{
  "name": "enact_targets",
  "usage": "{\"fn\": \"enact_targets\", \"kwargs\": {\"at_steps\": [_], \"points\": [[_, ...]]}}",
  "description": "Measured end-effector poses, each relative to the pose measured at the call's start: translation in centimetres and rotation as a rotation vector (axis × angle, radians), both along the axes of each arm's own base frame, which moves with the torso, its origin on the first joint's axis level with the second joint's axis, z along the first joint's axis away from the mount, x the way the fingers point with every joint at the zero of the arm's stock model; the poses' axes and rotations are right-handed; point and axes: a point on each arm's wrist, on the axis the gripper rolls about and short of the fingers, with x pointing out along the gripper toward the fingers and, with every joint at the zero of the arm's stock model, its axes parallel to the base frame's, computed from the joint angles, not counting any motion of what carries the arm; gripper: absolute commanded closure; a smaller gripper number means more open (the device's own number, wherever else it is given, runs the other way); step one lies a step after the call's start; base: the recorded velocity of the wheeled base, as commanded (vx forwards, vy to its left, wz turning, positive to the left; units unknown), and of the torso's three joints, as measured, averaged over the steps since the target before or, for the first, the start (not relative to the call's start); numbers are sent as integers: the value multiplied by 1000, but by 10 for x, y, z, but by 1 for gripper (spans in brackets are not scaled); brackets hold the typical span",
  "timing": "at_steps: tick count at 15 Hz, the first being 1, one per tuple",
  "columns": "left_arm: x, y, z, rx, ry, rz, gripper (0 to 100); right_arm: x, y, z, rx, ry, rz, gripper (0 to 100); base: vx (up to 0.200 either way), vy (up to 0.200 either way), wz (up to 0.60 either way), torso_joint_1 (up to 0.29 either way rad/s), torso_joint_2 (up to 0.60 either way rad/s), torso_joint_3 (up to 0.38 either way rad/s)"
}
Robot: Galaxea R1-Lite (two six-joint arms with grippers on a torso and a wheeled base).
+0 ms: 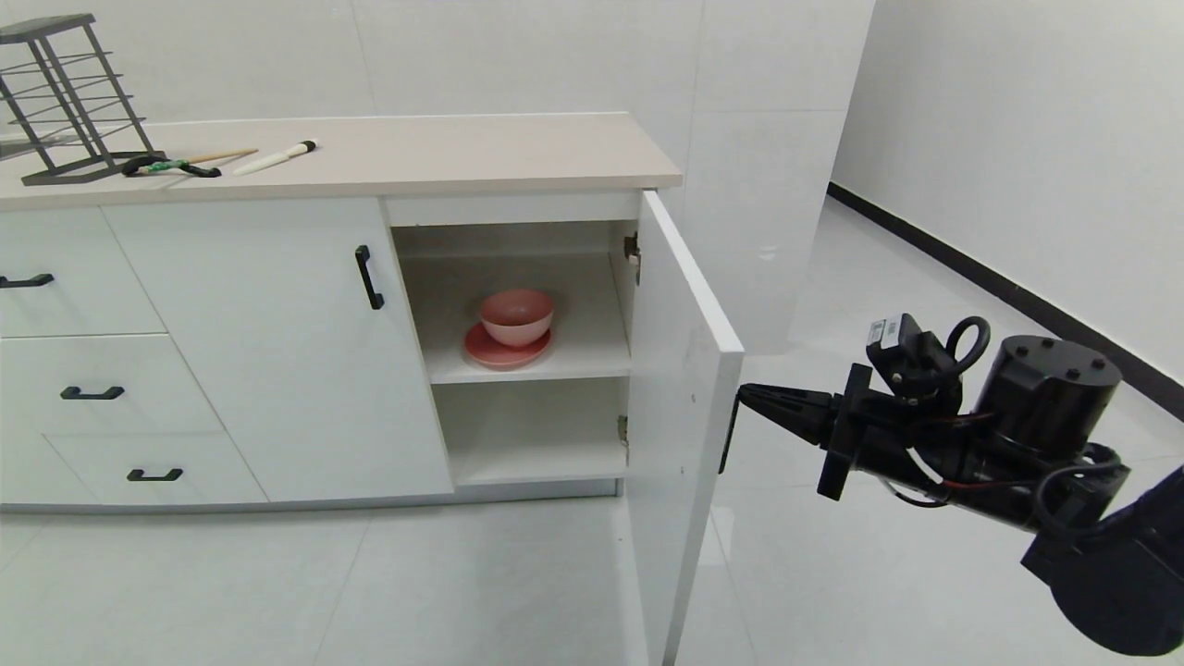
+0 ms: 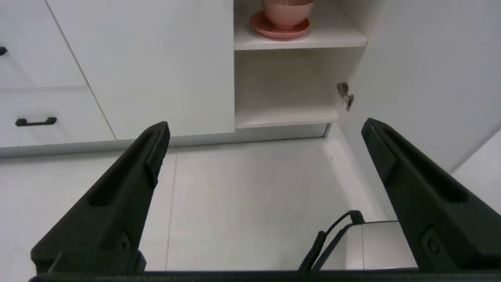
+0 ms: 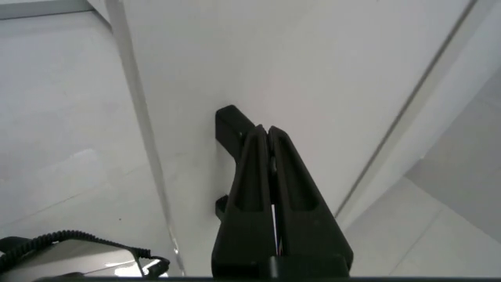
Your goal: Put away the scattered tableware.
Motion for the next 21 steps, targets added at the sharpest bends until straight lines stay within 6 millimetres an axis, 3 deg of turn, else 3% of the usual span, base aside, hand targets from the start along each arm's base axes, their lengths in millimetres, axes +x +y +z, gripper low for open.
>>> {"fn": "enact_targets", "kwargs": {"at_steps": [21], "points": [[0,0,0,0,0,-1,0,30,80,2,56,-99,163,100,0,0,0,0,0,0]]}}
